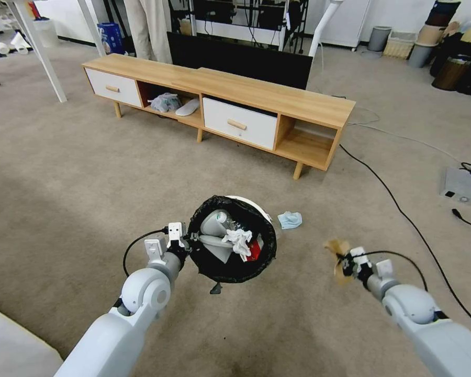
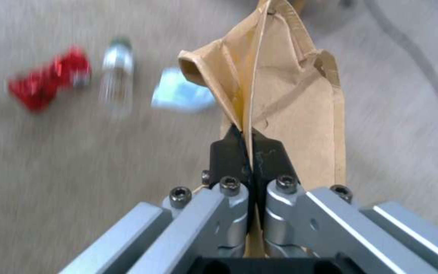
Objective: Pick up the trash bin and place the garbage on the floor into it.
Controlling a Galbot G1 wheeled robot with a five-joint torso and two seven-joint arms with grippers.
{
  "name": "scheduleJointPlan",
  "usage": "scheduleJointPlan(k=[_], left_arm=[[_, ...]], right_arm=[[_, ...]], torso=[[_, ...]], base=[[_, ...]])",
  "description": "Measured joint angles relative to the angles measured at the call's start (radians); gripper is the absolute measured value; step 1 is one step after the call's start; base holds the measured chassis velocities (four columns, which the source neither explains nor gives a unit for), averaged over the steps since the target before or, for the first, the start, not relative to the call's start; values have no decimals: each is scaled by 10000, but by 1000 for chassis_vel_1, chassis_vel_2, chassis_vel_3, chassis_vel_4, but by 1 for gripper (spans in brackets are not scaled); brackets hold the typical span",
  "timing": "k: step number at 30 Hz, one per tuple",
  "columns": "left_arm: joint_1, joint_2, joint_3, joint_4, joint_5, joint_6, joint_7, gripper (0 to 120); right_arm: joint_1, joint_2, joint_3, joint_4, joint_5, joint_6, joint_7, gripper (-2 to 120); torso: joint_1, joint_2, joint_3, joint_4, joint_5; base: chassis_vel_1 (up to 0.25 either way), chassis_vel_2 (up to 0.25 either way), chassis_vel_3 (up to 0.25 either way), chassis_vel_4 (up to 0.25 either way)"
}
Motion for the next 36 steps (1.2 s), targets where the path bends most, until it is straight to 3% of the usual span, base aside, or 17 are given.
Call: scheduleJointPlan(k=[14,17,19,20,22,25,32,36], left_arm=[[58,158,178,-119,-144,122,-143,0],[57,168,224,-96,-157,124,-145,0],[106,201,264,-30,-137,87,-80,0],[106,201,264,-30,-137,87,-80,0],[196,200,297,15,-112,73,-26,0],[213,191,312,39,-92,58,-24,0],[55,227,659,180,-91,48,-5,0],[-10,176,846,240,-100,52,-5,0]], right_arm=[[200,-725,1112,2616,366,446,-192,0],[207,-954,1132,2994,481,1073,-848,0],[252,-1152,1019,3089,620,2151,-1888,0],[252,-1152,1019,3089,620,2151,-1888,0],[279,-1341,847,3118,829,2998,-2928,0],[279,-1445,758,3136,918,3195,-3253,0],[475,-2069,101,3072,1478,4309,-5045,0],[513,-2379,-121,3087,1631,4424,-5405,0]], torso=[[0,0,0,0,0],[-1,0,0,-1,0],[0,0,0,-2,0],[0,0,0,-2,0],[0,0,0,0,0],[0,0,0,0,1],[0,0,0,-1,1],[-1,0,0,-1,1]], base=[[0,0,0,0],[0,0,0,0],[0,0,0,0],[0,0,0,0],[0,0,0,0],[0,0,0,0],[0,0,0,0],[0,0,0,0]])
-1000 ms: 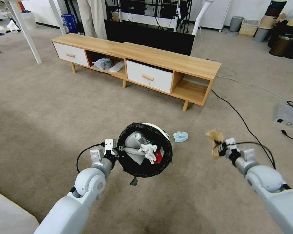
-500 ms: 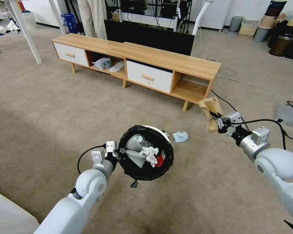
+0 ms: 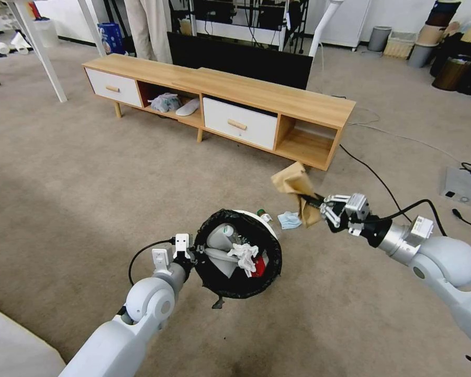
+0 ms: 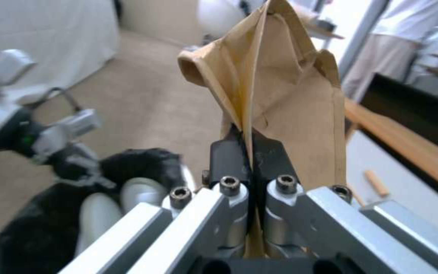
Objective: Pick up the trash bin and place the garbage on the floor into it.
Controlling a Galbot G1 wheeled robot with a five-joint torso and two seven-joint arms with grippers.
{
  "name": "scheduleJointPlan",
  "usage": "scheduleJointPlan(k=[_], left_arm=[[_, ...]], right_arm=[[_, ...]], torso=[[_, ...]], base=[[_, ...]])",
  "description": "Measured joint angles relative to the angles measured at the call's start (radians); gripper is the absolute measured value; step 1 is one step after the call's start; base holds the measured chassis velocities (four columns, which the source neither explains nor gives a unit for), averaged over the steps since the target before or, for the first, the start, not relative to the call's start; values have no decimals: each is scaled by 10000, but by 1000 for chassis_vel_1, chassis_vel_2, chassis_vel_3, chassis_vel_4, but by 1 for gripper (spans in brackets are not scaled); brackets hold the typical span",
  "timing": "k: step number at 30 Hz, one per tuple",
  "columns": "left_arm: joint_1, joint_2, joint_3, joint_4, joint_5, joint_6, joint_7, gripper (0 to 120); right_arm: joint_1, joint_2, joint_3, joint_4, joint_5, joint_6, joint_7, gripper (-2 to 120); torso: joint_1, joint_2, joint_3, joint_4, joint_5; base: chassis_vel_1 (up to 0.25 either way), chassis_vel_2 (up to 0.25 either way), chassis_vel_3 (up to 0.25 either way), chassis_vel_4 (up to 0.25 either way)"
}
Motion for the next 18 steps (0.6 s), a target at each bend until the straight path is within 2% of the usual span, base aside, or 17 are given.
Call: scheduleJointPlan(k=[11,13,14,17,18], left_arm=[[-360,-196,908,107,-347,149,-267,0],[-612,-236,1287,161,-607,255,-379,0],[-612,-236,1287,161,-607,255,-379,0],[-1056,-258,1857,408,-795,267,-458,0],[-1056,-258,1857,408,-795,267,-458,0]], right_arm=[[113,-859,-402,32,83,228,-441,0],[61,-1063,-396,30,93,298,-599,0],[61,-1063,-396,30,93,298,-599,0],[-52,-1217,-363,-11,72,328,-716,0],[-52,-1217,-363,-11,72,328,-716,0]], torso=[[1,0,0,0,3],[0,0,0,-1,0],[0,0,0,-1,0],[1,0,0,0,1],[1,0,0,0,1]], base=[[0,0,0,0],[0,0,0,0],[0,0,0,0],[0,0,0,0],[0,0,0,0]])
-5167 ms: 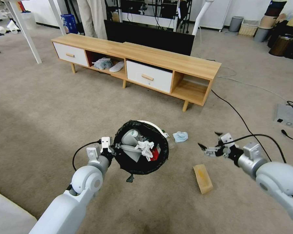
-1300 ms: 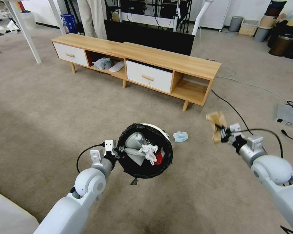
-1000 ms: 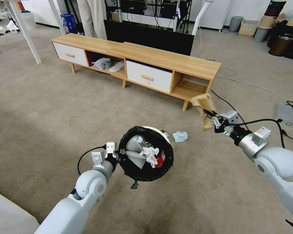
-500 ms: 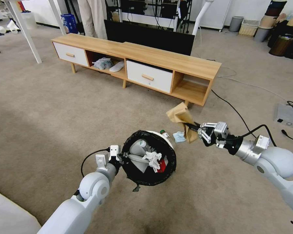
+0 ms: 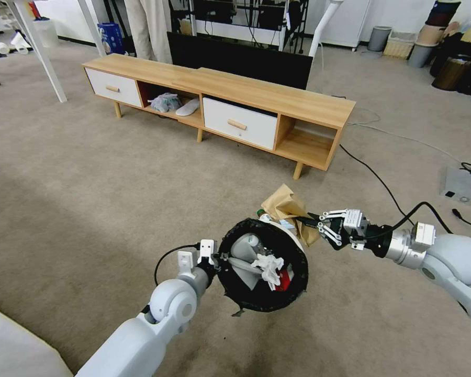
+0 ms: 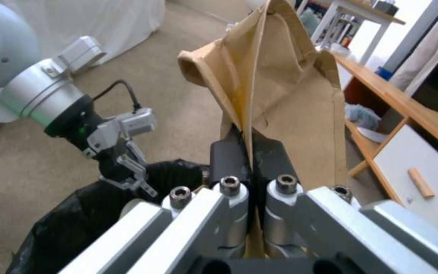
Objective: Pick up the trash bin and place the garbage on the floor into it.
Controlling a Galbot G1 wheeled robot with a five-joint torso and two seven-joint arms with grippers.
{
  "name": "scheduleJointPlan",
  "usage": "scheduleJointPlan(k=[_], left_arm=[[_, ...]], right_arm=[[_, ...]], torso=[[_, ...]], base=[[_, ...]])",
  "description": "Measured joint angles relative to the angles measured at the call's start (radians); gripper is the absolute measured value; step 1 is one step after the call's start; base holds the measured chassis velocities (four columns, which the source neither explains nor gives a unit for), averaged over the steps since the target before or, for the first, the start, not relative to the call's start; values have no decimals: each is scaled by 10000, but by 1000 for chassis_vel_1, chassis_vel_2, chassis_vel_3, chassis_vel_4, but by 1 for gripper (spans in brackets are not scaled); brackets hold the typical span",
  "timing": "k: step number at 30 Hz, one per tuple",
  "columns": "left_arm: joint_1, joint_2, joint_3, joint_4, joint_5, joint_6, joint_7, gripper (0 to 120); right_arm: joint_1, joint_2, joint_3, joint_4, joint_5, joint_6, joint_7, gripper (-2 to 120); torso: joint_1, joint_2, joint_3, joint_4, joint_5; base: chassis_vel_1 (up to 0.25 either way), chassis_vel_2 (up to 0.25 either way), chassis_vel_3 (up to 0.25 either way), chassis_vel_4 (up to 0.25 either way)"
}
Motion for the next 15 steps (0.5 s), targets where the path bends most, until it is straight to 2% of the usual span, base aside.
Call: scheduleJointPlan(k=[6,13,15], left_arm=[[-825,-266,834,612,-280,-2,-100,0],[-1435,-509,1297,1043,-493,-31,-139,0],[-1634,-584,1403,1151,-556,-31,-169,0]], right_arm=[[-238,-114,23,-40,-179,34,-80,0],[-357,-232,41,-74,-252,-58,-117,0],[-416,-314,67,-74,-362,-326,-79,0]], torso=[[0,0,0,0,1],[0,0,0,0,1],[0,0,0,-1,0]], base=[[0,0,0,0],[0,0,0,0],[0,0,0,0]])
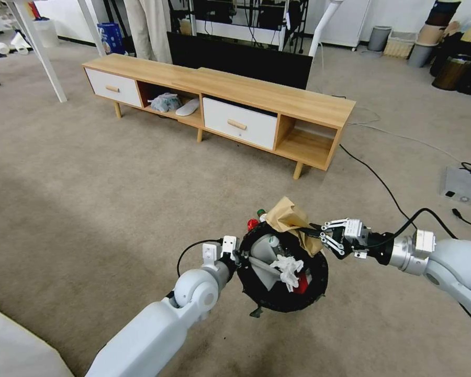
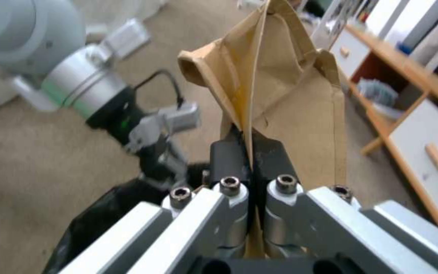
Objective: Pick up the trash bin and place the garbage on the floor into it.
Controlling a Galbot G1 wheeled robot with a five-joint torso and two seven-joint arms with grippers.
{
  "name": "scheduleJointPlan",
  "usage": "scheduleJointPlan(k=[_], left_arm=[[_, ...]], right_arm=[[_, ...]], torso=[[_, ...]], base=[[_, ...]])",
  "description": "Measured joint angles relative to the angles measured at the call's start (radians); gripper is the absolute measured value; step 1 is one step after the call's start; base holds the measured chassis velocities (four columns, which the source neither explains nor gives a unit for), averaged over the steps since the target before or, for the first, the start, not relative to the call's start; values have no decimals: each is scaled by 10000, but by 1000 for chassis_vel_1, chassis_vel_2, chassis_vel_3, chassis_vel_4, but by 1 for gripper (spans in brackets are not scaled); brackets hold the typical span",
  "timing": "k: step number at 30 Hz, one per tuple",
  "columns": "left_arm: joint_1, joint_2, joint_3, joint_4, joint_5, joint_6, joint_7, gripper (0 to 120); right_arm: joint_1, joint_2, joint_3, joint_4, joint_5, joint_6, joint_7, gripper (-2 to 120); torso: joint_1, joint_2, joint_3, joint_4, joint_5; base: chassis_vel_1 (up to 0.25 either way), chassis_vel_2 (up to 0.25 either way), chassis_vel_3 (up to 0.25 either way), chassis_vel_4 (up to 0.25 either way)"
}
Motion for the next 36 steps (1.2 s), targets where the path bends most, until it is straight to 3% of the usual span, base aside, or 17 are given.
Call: scheduleJointPlan(k=[9,26,29,32,34,36], left_arm=[[-179,-122,98,109,-71,0,-25,0],[17,15,13,-116,-69,-2,-29,0],[42,-21,18,-141,-70,-4,-33,0],[53,-22,18,-150,-70,-6,-35,0],[104,35,-40,-173,-67,-6,-36,0],[126,67,-80,-189,-61,-7,-36,0]], right_arm=[[-60,-57,-119,-133,-631,-424,234,0],[-95,198,-669,-371,-1283,-963,1175,0],[-53,232,-746,-353,-1275,-984,1379,14],[-49,232,-748,-345,-1263,-987,1423,17],[-50,232,-744,-293,-1200,-1034,1623,32],[-49,232,-742,-279,-1175,-1049,1666,37]], torso=[[0,0,0,1,-1],[0,0,0,1,-2],[0,0,0,1,-1],[0,0,0,0,-1],[0,0,0,1,-2],[0,0,-1,1,-1]], base=[[0,0,0,0],[0,0,0,0],[0,0,0,0],[0,0,0,0],[0,0,0,0],[0,0,0,0]])
